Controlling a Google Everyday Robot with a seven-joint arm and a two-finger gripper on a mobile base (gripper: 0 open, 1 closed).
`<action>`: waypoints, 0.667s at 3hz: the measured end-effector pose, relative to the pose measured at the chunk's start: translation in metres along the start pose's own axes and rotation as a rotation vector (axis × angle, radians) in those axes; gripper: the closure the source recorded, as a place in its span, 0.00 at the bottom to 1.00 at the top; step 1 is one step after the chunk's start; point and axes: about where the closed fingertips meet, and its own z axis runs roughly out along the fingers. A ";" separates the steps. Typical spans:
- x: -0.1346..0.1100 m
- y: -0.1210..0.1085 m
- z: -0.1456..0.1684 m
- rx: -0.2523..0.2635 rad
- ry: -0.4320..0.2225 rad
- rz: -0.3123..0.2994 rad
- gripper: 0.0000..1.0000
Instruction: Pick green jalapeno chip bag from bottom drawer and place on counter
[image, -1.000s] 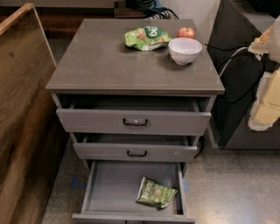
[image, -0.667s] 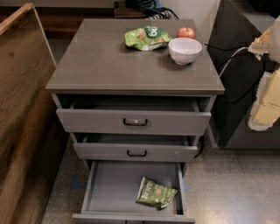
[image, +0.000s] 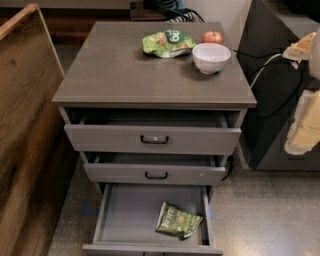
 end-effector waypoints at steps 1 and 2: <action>-0.006 0.003 0.036 -0.034 -0.057 -0.131 0.00; -0.014 0.015 0.093 -0.135 -0.129 -0.273 0.00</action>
Offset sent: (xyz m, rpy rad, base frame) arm 0.0374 0.0449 -0.1922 0.0933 0.2049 0.6885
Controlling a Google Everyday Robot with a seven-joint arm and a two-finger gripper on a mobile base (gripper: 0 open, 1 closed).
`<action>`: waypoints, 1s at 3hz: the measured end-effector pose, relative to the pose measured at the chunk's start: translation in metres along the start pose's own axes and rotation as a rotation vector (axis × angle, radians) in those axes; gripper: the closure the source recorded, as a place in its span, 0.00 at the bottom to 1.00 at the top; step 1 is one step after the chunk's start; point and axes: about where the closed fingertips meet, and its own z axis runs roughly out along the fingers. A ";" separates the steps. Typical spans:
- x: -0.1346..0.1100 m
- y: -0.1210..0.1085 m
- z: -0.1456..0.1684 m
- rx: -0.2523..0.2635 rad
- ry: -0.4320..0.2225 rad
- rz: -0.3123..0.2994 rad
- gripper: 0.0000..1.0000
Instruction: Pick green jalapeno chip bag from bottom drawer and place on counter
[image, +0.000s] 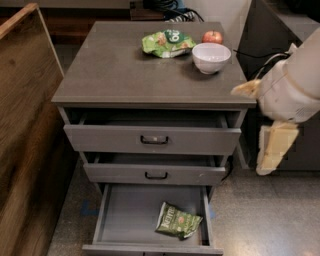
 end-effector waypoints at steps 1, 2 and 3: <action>-0.001 0.010 0.074 -0.147 -0.106 -0.162 0.00; -0.015 0.031 0.129 -0.263 -0.166 -0.375 0.00; -0.030 0.055 0.184 -0.371 -0.158 -0.539 0.00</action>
Offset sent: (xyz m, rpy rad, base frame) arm -0.0175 0.0764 -0.2027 0.0371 0.2648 0.8106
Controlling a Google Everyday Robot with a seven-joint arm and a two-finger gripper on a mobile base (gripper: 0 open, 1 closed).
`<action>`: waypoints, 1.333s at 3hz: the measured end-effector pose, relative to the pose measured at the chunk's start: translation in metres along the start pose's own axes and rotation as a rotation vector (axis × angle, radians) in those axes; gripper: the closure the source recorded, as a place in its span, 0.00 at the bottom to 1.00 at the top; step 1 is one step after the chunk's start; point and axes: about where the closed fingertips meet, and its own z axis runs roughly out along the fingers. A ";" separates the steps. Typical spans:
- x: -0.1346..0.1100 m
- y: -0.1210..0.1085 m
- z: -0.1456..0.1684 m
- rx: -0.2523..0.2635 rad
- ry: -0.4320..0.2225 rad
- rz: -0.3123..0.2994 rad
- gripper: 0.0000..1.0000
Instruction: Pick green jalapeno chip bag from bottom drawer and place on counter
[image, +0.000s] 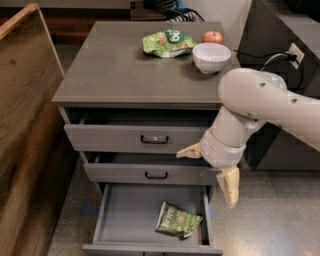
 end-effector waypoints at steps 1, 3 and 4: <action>0.000 0.000 0.000 0.000 0.000 0.000 0.00; 0.013 -0.004 0.057 -0.069 0.081 -0.047 0.00; 0.029 -0.004 0.106 -0.058 0.136 -0.077 0.00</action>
Offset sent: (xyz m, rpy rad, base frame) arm 0.0044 0.0130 -0.0360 -0.0989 0.0215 0.0418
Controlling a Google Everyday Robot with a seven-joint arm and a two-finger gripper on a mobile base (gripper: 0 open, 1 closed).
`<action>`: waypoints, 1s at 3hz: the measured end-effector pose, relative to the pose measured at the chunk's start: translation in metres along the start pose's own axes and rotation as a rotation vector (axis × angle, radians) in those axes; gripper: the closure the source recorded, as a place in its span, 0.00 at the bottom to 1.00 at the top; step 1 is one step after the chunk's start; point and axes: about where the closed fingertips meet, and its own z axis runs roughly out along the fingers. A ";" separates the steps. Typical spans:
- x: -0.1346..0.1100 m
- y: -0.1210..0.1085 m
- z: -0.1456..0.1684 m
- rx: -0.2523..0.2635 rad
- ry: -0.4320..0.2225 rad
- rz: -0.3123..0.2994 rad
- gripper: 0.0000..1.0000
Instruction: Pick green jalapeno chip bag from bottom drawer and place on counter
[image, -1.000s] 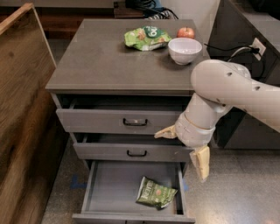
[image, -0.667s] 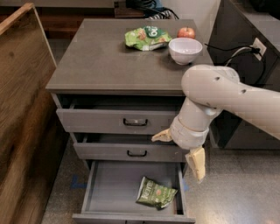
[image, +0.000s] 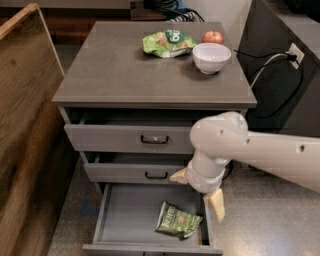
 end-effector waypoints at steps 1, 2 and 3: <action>0.003 -0.017 0.052 0.021 0.074 -0.036 0.00; 0.019 -0.035 0.101 0.030 0.091 -0.063 0.00; 0.036 -0.040 0.152 0.050 0.044 -0.078 0.00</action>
Offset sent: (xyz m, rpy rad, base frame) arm 0.0514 0.0312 -0.1740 -0.0282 -0.1006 0.0948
